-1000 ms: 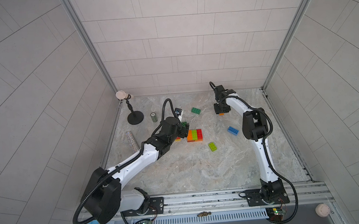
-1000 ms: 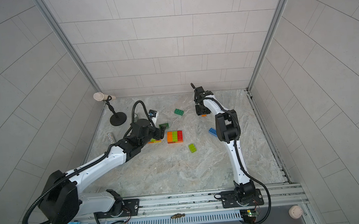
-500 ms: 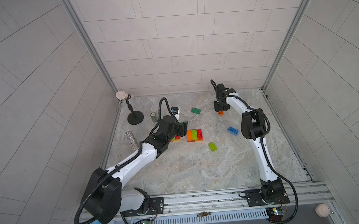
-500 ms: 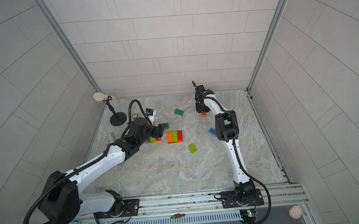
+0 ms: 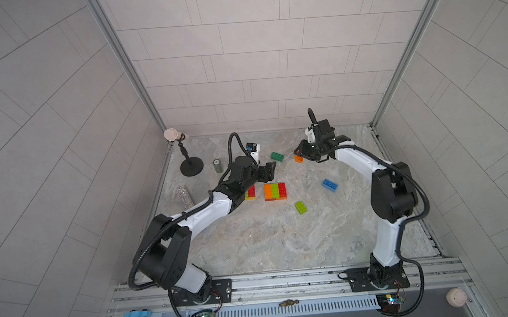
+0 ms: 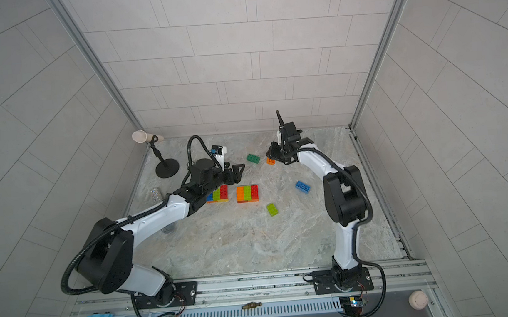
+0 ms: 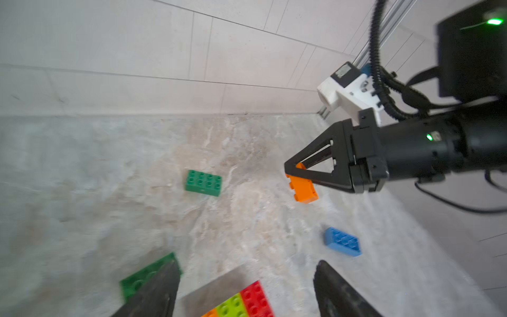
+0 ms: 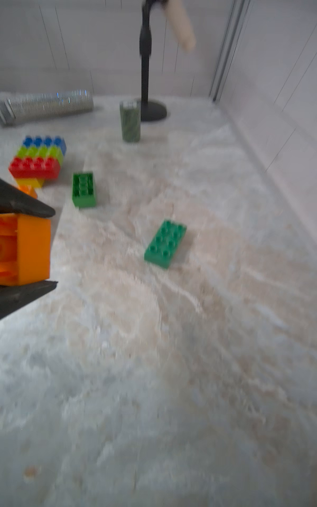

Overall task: Assemble a rectangle with lego
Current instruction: Place the lego brick at the center of the board.

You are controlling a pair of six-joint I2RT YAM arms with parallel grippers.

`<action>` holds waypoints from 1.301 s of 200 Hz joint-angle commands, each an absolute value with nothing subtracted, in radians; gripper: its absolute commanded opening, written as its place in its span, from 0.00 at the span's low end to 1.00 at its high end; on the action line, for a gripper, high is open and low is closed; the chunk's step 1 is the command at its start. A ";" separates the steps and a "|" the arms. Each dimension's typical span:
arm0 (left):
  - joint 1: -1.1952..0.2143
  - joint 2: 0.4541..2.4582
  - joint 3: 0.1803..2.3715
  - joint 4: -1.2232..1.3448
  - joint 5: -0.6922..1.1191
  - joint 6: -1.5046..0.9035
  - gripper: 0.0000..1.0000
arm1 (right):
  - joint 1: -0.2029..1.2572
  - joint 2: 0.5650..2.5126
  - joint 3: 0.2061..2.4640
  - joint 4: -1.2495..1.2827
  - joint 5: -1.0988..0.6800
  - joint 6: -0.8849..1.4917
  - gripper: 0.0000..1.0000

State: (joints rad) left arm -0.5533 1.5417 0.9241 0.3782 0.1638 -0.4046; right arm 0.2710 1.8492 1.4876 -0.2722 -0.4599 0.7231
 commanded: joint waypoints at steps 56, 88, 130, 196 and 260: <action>-0.640 1.507 0.782 0.852 0.125 -1.116 0.87 | 0.356 1.591 1.092 0.488 -0.416 1.103 0.22; -0.646 1.535 0.730 1.004 0.069 -1.265 0.88 | 0.383 1.529 1.008 0.575 -0.344 1.138 0.21; -0.668 1.596 0.748 1.057 0.044 -1.347 0.87 | 0.407 1.511 0.957 0.684 -0.328 1.208 0.21; -0.684 1.665 0.823 1.110 0.044 -1.383 0.80 | 0.446 1.486 0.949 0.696 -0.308 1.222 0.21; -0.688 1.707 0.853 1.170 0.070 -1.388 0.67 | 0.458 1.496 0.942 0.738 -0.315 1.255 0.21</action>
